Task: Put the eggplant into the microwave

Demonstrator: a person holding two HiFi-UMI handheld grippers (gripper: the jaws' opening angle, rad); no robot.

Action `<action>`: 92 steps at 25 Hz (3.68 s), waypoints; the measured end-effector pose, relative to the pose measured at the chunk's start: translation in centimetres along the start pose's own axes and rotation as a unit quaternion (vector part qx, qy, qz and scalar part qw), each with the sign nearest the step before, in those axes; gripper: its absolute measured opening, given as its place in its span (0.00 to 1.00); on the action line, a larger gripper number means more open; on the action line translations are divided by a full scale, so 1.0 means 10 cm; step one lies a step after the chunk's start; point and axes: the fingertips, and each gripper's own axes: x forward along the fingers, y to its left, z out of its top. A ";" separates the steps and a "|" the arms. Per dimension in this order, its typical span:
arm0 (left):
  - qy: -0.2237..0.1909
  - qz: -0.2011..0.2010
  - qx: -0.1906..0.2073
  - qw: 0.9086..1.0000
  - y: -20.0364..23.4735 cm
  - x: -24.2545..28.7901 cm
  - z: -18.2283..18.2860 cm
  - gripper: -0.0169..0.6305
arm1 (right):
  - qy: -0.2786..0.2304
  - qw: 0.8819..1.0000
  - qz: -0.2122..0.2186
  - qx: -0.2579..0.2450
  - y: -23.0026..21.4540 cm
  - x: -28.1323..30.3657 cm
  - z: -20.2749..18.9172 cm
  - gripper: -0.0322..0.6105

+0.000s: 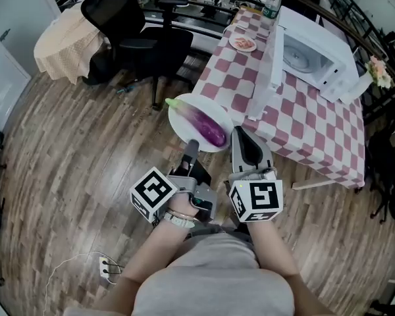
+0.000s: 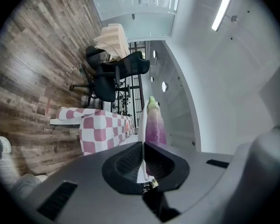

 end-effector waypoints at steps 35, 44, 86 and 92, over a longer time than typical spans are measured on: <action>0.212 0.024 -0.010 0.977 -0.06 1.28 -2.15 0.05 | 0.033 0.979 -0.200 0.018 -2.28 -0.91 -0.25 0.09; 0.212 0.028 -0.001 0.977 -0.08 1.73 -2.58 0.05 | 0.033 0.980 -0.195 0.027 -2.89 -0.90 -0.34 0.09; 0.138 0.037 0.010 0.990 -0.13 3.88 -3.10 0.05 | 0.056 0.990 -0.127 0.030 -4.74 0.06 -0.61 0.09; 0.144 0.039 0.012 0.989 0.00 4.19 -2.98 0.05 | 0.060 0.988 -0.140 0.028 -4.85 0.31 -0.75 0.09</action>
